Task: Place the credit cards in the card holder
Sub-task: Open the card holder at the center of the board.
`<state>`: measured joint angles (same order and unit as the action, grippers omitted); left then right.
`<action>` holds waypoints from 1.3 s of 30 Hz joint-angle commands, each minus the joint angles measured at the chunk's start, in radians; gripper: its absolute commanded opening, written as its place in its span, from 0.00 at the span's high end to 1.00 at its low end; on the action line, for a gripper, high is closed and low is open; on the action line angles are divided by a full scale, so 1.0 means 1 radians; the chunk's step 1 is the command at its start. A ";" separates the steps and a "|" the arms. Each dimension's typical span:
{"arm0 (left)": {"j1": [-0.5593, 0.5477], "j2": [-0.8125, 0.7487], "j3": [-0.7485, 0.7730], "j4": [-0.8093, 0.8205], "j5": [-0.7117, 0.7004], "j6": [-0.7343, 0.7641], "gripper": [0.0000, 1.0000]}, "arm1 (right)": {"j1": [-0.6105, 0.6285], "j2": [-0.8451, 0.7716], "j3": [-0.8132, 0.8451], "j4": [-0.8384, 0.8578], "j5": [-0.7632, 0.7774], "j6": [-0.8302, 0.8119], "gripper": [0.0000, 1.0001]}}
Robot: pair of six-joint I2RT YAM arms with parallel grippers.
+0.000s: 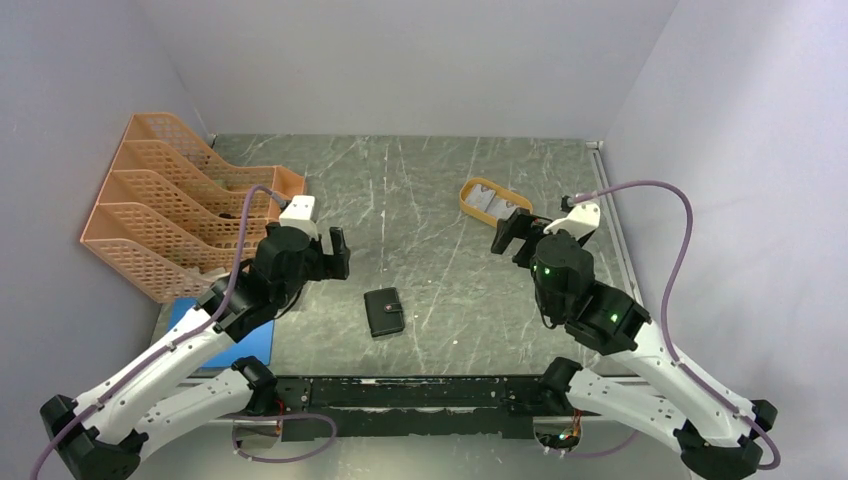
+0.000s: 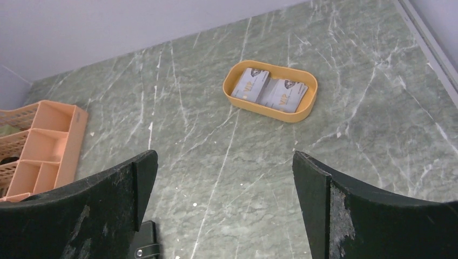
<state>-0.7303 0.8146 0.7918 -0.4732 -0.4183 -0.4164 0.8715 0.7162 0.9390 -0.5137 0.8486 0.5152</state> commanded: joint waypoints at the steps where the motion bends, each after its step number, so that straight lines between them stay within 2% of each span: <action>1: -0.002 -0.022 0.009 0.039 -0.011 -0.011 0.02 | 0.003 -0.024 0.012 -0.002 0.009 -0.020 0.00; 14: -0.002 -0.032 0.005 0.036 0.009 -0.002 0.02 | 0.002 -0.080 -0.011 0.023 -0.045 -0.038 0.00; 17: -0.002 -0.037 -0.001 0.036 0.014 -0.001 0.02 | 0.002 -0.087 -0.018 0.043 -0.113 -0.075 0.00; 21: -0.003 -0.045 -0.021 0.027 0.016 -0.023 0.02 | 0.002 -0.077 -0.020 0.078 -0.298 -0.130 0.00; 24: -0.002 -0.061 -0.057 0.034 0.081 -0.069 0.02 | 0.003 -0.003 -0.004 0.051 -0.398 -0.094 0.00; 27: -0.003 -0.071 -0.116 0.041 0.163 -0.182 0.02 | 0.003 0.110 -0.016 0.039 -0.516 -0.050 0.00; 32: -0.002 -0.044 -0.193 0.057 0.329 -0.323 0.02 | 0.010 0.222 -0.120 0.140 -0.688 0.040 0.05; 34: -0.002 -0.039 -0.224 0.062 0.360 -0.361 0.02 | 0.027 0.268 -0.155 0.196 -0.718 0.074 0.08; 39: -0.003 -0.044 -0.285 0.071 0.387 -0.414 0.11 | 0.127 0.431 -0.164 0.273 -0.696 0.112 0.12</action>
<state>-0.7303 0.7780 0.5385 -0.4412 -0.1074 -0.7425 0.9276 1.0557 0.7692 -0.3565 0.1909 0.5697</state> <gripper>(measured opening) 0.918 0.895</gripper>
